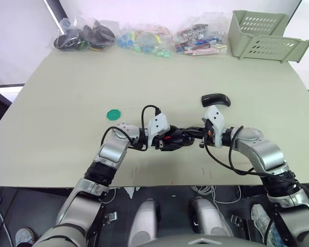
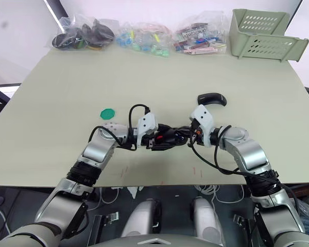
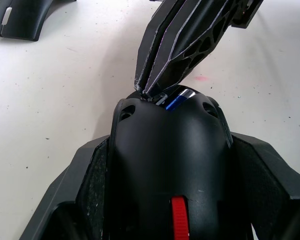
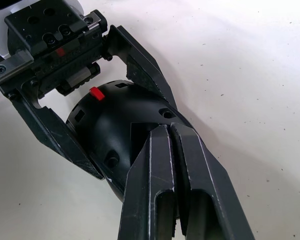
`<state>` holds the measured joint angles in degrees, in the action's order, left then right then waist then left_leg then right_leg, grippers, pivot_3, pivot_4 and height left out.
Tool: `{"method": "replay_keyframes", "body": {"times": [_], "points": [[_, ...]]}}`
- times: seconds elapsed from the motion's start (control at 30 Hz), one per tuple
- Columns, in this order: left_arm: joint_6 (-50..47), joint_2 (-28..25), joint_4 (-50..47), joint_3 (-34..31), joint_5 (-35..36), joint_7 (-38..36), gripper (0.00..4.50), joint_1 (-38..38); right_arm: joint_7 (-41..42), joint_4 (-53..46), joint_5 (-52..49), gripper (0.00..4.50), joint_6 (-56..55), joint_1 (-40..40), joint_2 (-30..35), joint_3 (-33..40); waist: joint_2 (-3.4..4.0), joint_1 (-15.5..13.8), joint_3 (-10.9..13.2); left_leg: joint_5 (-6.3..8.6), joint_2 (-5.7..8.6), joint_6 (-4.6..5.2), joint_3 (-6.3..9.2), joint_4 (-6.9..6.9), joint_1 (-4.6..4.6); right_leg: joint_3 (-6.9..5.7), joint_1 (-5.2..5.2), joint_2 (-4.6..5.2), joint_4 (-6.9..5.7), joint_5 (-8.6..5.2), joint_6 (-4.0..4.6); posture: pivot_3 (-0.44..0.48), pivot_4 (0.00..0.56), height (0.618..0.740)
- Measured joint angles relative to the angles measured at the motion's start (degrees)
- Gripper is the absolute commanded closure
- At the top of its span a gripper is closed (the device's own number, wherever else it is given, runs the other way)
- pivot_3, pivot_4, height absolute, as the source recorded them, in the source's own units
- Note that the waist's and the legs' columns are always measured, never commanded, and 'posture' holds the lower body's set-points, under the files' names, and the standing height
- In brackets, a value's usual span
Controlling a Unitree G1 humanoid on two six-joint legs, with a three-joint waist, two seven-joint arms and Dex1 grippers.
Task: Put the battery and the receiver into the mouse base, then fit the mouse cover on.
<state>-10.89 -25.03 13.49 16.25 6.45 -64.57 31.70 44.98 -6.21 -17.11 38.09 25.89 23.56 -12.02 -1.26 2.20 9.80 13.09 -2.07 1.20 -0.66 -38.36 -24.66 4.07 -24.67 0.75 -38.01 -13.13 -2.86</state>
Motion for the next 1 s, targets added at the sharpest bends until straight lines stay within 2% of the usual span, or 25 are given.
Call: {"method": "replay_keyframes", "body": {"times": [0.67,0.8,1.0], "points": [[0.0,0.2,0.7,0.0,-0.1,0.1,1.50,0.0,-0.7,0.9,0.8,4.39,1.7,0.1,0.3,-1.7,-0.06,0.0,-0.2,0.00,-0.01,0.00,0.02,0.02,0.28,0.00,0.27,-0.02,0.02,-0.01,0.01,0.000,0.150,0.740],[-0.1,0.5,1.4,0.1,-0.2,0.1,1.50,0.0,-0.8,1.6,0.7,4.39,3.5,0.6,-0.2,-1.7,-0.07,0.0,-0.2,0.02,-0.01,0.00,0.01,0.18,0.93,0.00,0.92,-0.02,0.17,-0.06,0.01,0.000,0.150,0.740],[-0.1,0.7,1.7,0.1,-0.4,0.1,1.50,0.0,-1.2,2.2,0.6,4.39,5.8,1.1,-0.8,-1.7,-0.12,0.1,-0.4,0.02,-0.02,-0.01,0.04,0.18,0.94,0.00,0.96,-0.02,0.16,-0.06,0.02,0.000,0.150,0.740]]}}
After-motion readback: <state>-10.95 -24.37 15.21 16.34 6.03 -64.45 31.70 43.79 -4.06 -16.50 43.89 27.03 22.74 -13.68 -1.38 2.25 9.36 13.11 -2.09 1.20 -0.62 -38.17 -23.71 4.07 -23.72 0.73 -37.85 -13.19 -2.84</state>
